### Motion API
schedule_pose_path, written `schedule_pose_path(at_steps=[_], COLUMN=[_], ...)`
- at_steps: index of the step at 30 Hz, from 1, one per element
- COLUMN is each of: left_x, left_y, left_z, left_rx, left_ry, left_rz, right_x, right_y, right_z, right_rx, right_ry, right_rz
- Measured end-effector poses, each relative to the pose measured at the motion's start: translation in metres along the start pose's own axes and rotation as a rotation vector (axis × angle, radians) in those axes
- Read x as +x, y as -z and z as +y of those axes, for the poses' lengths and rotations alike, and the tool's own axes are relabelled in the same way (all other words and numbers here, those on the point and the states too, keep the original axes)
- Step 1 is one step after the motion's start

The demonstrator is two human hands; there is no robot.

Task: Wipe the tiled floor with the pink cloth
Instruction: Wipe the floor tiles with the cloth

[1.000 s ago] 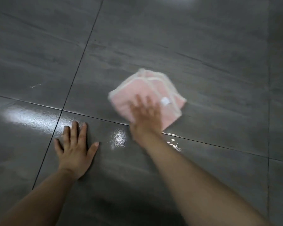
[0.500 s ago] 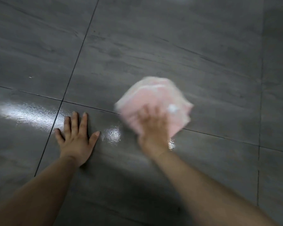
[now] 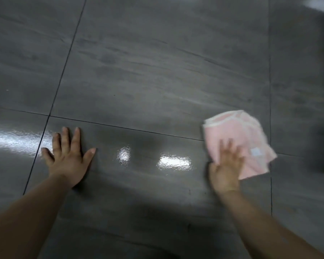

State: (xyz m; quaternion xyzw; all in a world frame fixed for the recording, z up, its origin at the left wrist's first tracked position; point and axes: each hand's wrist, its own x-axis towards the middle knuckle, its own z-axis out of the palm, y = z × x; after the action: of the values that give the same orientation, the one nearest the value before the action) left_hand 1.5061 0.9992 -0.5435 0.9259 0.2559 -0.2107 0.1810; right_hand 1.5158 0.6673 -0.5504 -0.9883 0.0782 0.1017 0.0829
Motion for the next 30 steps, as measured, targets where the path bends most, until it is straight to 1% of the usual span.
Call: schedule_pose_path(at_steps=[1, 2, 4, 6, 7, 8, 9, 10, 12, 13, 15, 17, 19, 22, 23, 24, 25, 26, 27, 28, 30], left_x=[0.0, -0.003, -0.017, -0.036, -0.044, -0.048, -0.05, -0.05, -0.046, -0.045, -0.044, -0.045, -0.043, -0.043, -0.044, -0.044, -0.044, -0.045, -0.046, -0.044, -0.035], left_y=[0.002, 0.001, -0.004, -0.015, -0.02, -0.025, -0.029, -0.034, -0.041, -0.044, -0.047, -0.048, -0.049, -0.048, -0.047, -0.047, -0.047, -0.047, -0.047, -0.046, -0.045], left_z=[0.002, 0.004, 0.017, 0.038, 0.049, 0.057, 0.063, 0.066, 0.068, 0.068, 0.067, 0.065, 0.064, 0.064, 0.065, 0.066, 0.067, 0.068, 0.068, 0.066, 0.057], left_rx=[0.005, 0.02, 0.049, 0.001, -0.033, -0.048, -0.042, -0.014, 0.084, 0.111, 0.133, 0.157, 0.162, 0.177, 0.171, 0.162, 0.161, 0.159, 0.155, 0.151, 0.219], left_ry=[0.008, 0.012, -0.033, -0.146, -0.183, -0.193, -0.188, -0.182, -0.177, -0.172, -0.166, -0.174, -0.179, -0.181, -0.181, -0.186, -0.189, -0.191, -0.193, -0.195, -0.27], left_rz=[0.004, 0.017, 0.066, 0.099, 0.079, 0.043, 0.006, -0.026, -0.072, -0.077, -0.073, -0.066, -0.06, -0.075, -0.079, -0.071, -0.061, -0.058, -0.062, -0.067, -0.063], right_x=[-0.009, -0.022, -0.05, -0.055, -0.053, -0.054, -0.057, -0.062, -0.076, -0.081, -0.082, -0.064, -0.03, 0.021, 0.036, 0.049, 0.059, 0.064, 0.066, 0.068, 0.085], right_y=[-0.011, -0.02, -0.035, -0.037, -0.035, -0.031, -0.027, -0.021, -0.008, -0.001, 0.009, 0.011, 0.006, -0.002, 0.0, 0.001, -0.001, 0.001, 0.002, 0.004, 0.0], right_z=[-0.025, -0.048, -0.072, -0.055, -0.032, -0.004, 0.028, 0.06, 0.112, 0.13, 0.147, 0.144, 0.122, 0.049, 0.013, -0.023, -0.058, -0.09, -0.112, -0.124, -0.108], right_rx=[-0.045, -0.07, -0.089, -0.168, -0.221, -0.235, -0.212, -0.178, -0.152, -0.154, -0.197, -0.244, -0.279, -0.239, -0.221, -0.202, -0.154, -0.131, -0.117, -0.094, -0.101], right_ry=[0.168, 0.338, 0.659, 0.841, 0.877, 0.853, 0.791, 0.701, 0.508, 0.459, 0.424, 0.457, 0.472, 0.289, 0.21, 0.166, 0.189, 0.271, 0.383, 0.495, 0.658], right_rz=[0.033, 0.029, -0.019, -0.052, -0.037, -0.031, -0.018, -0.013, -0.06, -0.077, -0.124, -0.137, -0.087, 0.07, 0.044, -0.056, -0.179, -0.254, -0.284, -0.275, -0.223])
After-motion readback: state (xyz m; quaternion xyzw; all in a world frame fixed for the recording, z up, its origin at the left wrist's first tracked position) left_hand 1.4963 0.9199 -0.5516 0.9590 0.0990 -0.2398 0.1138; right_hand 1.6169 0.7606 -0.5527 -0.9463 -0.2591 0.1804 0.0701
